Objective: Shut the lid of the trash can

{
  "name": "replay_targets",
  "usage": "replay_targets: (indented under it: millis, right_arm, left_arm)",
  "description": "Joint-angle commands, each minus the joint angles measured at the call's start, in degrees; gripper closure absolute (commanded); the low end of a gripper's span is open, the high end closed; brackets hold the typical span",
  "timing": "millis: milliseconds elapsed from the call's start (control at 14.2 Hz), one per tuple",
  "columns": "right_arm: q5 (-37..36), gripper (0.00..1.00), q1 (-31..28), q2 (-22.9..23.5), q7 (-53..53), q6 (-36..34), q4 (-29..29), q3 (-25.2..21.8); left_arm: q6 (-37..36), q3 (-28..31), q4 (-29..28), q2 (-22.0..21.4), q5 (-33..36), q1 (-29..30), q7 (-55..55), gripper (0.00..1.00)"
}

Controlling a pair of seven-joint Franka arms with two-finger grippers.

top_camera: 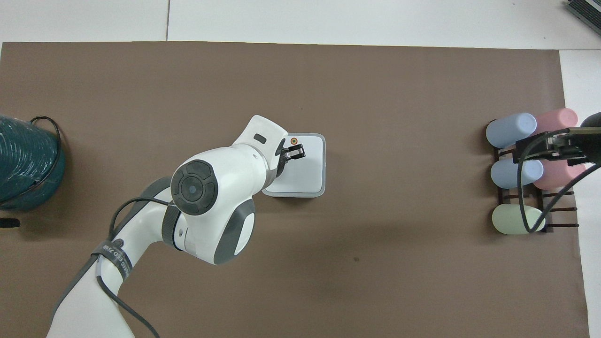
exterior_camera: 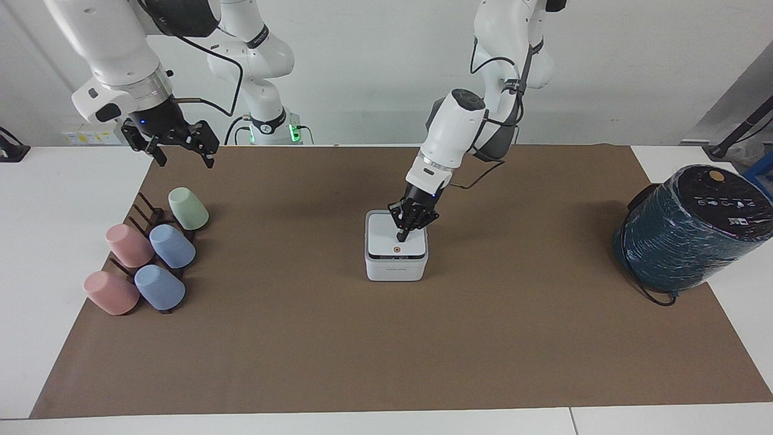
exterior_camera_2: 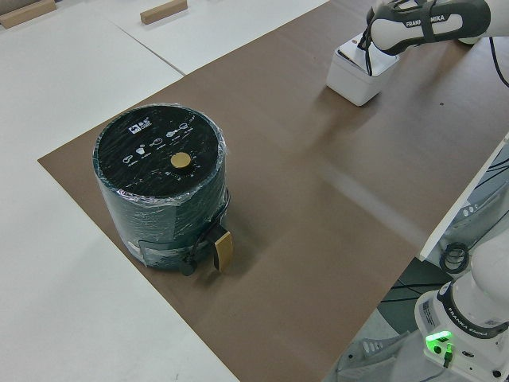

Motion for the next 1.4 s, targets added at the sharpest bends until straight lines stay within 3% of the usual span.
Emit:
replay_targets:
  millis: [0,912,1123,1333]
  right_arm:
    - [0.95,0.00,-0.46,-1.09,0.82,-0.37,-0.84,0.30]
    - [0.95,0.00,-0.46,-1.09,0.82,-0.37,-0.84,0.30]
    - [0.95,0.00,-0.46,-1.09,0.82,-0.37,-0.84,0.30]
    - [0.95,0.00,-0.46,-1.09,0.82,-0.37,-0.84,0.30]
  left_arm:
    - [0.68,0.15,1.44,1.07,-1.08,-0.32,0.28,0.97]
    - [0.33,0.24,1.96,3.62,-1.08,-0.76,0.72,0.96]
    - [-2.99,0.41,6.08,3.27,-1.00,0.03,0.63,0.96]
    - [-14.91,0.68,11.62,2.39,-0.21,3.36,0.89,0.95]
